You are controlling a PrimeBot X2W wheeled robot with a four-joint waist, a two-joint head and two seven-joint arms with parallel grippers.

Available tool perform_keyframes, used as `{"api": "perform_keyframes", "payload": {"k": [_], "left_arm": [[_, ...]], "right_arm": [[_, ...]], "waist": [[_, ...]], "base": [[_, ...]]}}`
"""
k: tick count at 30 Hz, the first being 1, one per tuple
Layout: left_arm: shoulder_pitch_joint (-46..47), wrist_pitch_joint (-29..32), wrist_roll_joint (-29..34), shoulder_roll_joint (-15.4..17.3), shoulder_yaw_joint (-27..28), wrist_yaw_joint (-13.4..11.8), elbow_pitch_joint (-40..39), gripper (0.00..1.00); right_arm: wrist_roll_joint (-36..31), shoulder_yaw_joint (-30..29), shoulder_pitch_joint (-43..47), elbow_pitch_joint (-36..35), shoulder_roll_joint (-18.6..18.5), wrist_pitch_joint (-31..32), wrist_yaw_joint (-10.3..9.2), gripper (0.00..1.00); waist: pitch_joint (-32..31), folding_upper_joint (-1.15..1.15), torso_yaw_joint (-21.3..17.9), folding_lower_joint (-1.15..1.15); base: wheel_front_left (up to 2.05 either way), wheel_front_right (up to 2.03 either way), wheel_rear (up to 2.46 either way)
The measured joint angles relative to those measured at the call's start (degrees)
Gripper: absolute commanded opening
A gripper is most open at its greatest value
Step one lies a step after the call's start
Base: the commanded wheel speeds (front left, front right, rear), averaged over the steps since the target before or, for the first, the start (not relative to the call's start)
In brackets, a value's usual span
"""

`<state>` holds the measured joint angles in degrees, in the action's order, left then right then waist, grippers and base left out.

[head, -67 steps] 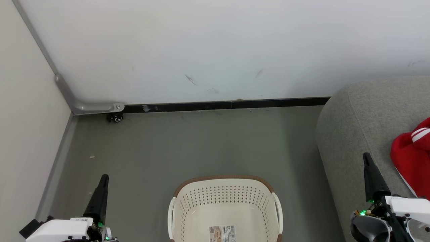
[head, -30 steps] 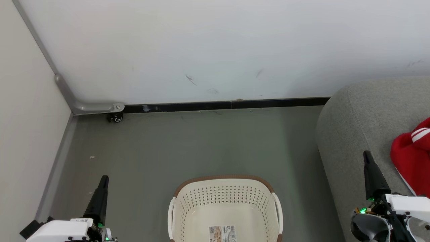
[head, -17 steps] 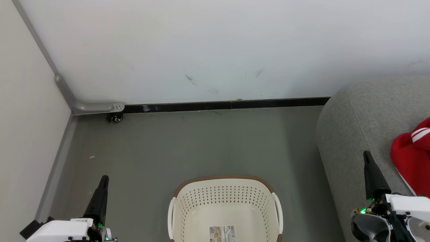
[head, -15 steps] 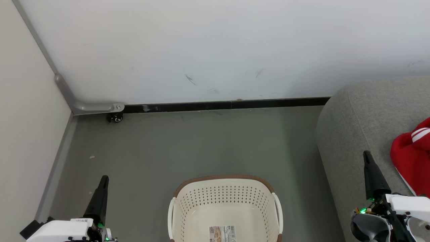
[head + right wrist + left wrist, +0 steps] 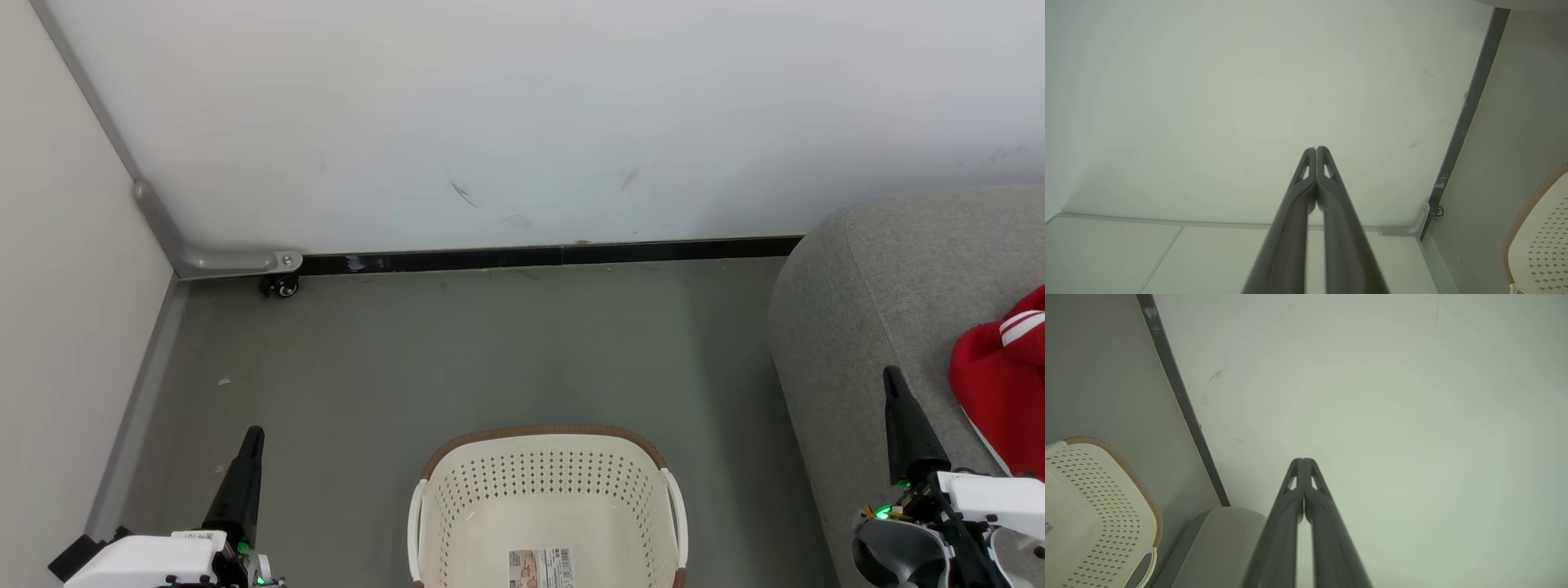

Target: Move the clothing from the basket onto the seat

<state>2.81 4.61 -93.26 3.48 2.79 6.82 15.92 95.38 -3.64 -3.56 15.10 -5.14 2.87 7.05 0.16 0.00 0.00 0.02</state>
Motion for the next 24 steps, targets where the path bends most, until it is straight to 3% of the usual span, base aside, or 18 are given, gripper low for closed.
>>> {"api": "perform_keyframes", "payload": {"k": [24], "left_arm": [[0.74,0.20,0.00,-0.05,0.09,0.00,0.13,0.00]], "right_arm": [[-0.01,-0.12,0.00,0.01,0.02,0.18,0.00,0.00]], "waist": [[0.00,0.00,0.00,0.00]], "base": [[0.00,0.00,0.00]]}}
